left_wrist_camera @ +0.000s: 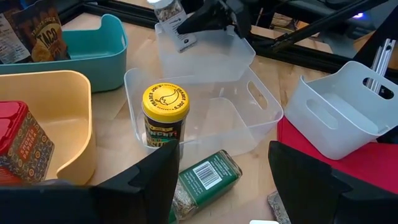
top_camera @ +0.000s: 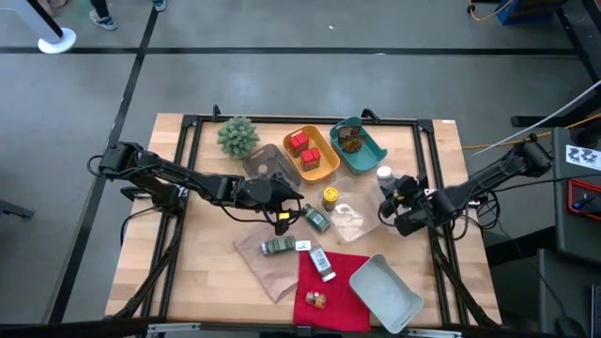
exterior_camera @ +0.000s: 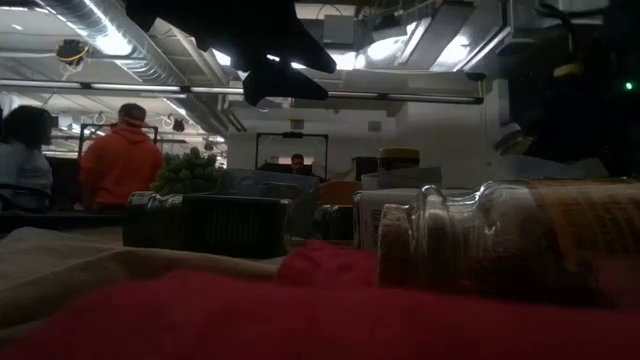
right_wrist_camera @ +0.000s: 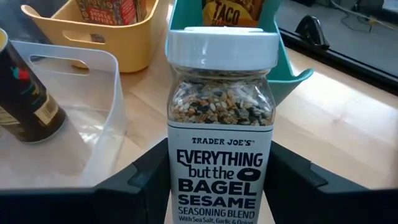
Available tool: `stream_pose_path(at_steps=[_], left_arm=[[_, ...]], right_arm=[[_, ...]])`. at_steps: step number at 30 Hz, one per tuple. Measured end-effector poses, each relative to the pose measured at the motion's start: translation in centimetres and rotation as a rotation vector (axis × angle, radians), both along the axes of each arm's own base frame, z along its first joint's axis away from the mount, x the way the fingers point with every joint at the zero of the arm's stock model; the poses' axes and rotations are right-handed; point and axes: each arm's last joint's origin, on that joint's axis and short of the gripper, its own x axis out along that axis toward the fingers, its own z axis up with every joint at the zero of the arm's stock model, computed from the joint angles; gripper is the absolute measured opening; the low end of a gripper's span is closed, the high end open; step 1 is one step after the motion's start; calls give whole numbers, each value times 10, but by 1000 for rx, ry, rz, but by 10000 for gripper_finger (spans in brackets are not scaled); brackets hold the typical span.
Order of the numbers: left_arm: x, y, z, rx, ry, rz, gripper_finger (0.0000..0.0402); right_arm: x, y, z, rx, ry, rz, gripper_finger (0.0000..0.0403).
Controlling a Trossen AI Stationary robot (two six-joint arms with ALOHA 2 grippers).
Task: Sort spices by type
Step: Put the left white seasoning bottle into the right transparent bin
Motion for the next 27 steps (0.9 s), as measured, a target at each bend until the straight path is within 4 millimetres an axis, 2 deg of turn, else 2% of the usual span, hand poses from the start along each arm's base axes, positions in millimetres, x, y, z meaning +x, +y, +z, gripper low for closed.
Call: stream_pose_path(at_steps=[13, 21, 27], left_arm=[[0, 0, 0, 2, -1, -1, 230], [0, 0, 0, 2, 0, -1, 230], [0, 0, 0, 2, 0, -1, 230]], right_arm=[[-14, -8, -48, -42, -64, -15, 203], [-21, -12, -64, -75, -115, -34, 203], [-22, -13, -66, -98, -129, -42, 203]])
